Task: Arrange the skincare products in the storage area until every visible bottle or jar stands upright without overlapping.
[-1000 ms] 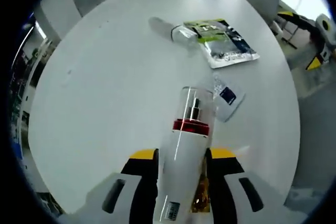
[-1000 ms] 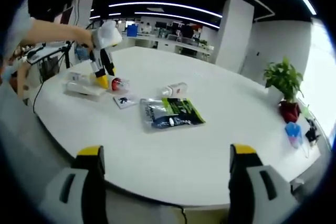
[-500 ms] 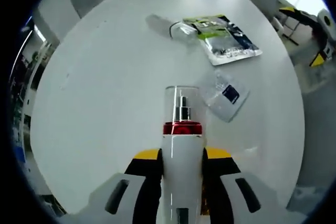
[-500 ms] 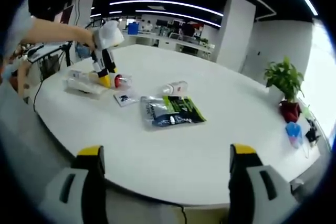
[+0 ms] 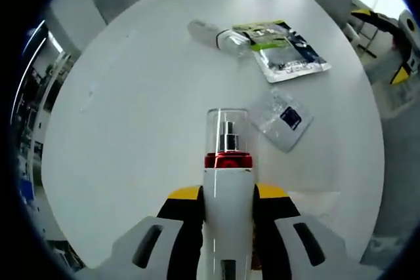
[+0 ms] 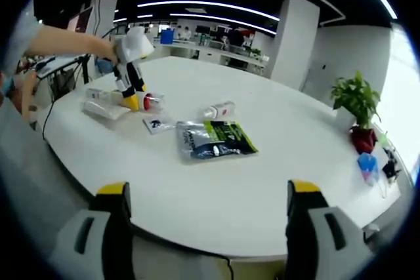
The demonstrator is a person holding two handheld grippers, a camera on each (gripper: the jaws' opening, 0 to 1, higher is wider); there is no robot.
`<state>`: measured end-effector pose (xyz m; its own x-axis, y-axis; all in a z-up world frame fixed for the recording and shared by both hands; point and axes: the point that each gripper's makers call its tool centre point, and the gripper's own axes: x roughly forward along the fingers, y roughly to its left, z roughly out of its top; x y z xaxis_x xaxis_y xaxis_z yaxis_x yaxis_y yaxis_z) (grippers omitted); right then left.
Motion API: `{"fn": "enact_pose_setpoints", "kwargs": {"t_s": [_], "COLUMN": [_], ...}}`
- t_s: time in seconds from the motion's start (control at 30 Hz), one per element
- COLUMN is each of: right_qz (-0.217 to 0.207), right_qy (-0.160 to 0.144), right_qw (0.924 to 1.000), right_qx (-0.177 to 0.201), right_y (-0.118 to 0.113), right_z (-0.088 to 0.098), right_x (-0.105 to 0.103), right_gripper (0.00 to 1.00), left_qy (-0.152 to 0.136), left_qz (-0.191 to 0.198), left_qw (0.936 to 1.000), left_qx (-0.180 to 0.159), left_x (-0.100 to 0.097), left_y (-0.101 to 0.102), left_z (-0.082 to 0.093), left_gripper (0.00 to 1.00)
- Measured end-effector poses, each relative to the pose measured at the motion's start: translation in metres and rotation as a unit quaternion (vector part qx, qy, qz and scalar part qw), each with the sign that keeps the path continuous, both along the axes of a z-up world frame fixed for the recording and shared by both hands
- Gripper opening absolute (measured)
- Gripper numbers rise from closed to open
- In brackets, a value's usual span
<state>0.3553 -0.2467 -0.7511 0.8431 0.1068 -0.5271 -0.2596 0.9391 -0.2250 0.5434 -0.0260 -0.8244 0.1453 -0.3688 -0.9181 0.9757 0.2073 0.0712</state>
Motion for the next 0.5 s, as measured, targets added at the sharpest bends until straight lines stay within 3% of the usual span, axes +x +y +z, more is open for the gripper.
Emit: {"fn": "enact_pose_setpoints", "kwargs": {"t_s": [0.5], "right_qz": [0.002], "right_qy": [0.000], "right_qw": [1.0000], "right_qx": [-0.001], "right_y": [0.001], "right_z": [0.000], "right_x": [-0.001], "right_gripper": [0.99], "left_qy": [-0.047], "left_qz": [0.023], "left_qw": [0.9967], "left_qx": [-0.061], "left_x": [0.005], "left_y": [-0.004], "left_z": [0.029], "left_gripper": [0.25]}}
